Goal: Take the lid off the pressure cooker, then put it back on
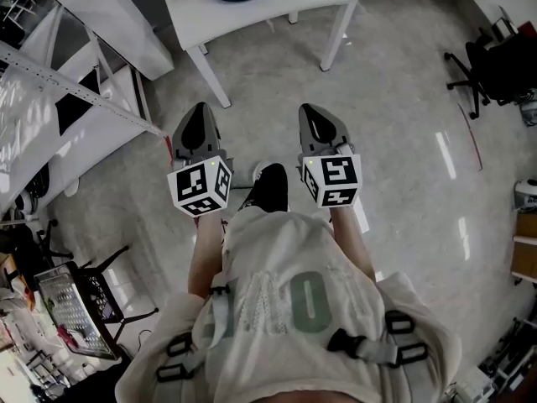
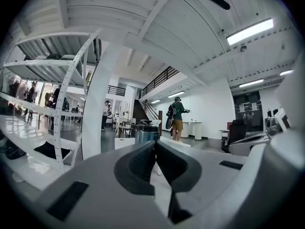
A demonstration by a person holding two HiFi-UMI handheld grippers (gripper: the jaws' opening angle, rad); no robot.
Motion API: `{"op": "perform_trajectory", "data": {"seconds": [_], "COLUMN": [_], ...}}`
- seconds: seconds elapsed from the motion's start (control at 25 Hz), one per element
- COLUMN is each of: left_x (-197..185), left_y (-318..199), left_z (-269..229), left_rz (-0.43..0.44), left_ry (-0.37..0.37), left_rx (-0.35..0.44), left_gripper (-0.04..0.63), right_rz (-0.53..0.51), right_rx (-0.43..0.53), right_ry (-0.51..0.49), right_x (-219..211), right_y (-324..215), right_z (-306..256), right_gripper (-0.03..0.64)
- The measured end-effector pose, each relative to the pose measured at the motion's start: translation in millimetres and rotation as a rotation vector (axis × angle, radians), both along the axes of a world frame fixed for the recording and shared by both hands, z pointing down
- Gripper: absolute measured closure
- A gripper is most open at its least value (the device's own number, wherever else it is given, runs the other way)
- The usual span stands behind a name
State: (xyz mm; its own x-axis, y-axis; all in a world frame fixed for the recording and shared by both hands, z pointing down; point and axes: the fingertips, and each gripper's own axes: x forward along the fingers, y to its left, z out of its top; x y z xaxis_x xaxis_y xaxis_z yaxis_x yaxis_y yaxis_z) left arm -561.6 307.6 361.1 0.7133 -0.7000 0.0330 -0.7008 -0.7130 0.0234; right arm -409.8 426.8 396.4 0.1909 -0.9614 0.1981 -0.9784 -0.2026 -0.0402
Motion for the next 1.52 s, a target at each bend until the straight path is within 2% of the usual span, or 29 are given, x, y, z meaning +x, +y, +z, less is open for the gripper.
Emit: {"op": "perform_trajectory", "data": {"seconds": [0.28, 0.48, 0.68, 0.88, 1.24, 1.52], "left_x": [19.3, 57.0, 94.3, 135.8, 214.0, 261.4], "left_y": [-28.8, -63.0, -105.0, -161.7, -289.5, -383.9], "left_z": [0.9, -6.4, -6.6, 8.9, -2.2, 9.3], "left_rz": [0.011, 0.052, 0.076, 0.091, 0.096, 0.105], "left_ry": [0.013, 0.041, 0.039, 0.013, -0.014, -0.01], "left_rx": [0.014, 0.056, 0.049, 0.006, -0.005, -0.056], "left_gripper": [0.577, 0.577, 0.577, 0.577, 0.577, 0.577], "right_rz": [0.009, -0.015, -0.01, 0.011, 0.058, 0.031], "right_rx": [-0.004, 0.002, -0.025, -0.068, -0.074, -0.108], "right_ry": [0.023, 0.092, 0.123, 0.089, 0.059, 0.011], "right_x": [18.5, 38.1, 68.2, 110.7, 194.7, 228.7], "right_y": [-25.5, -65.0, -104.5, -157.4, -273.2, -375.3], "right_z": [6.6, 3.8, 2.9, 11.6, -0.1, 4.4], "right_gripper": [0.609, 0.611, 0.611, 0.611, 0.611, 0.609]}}
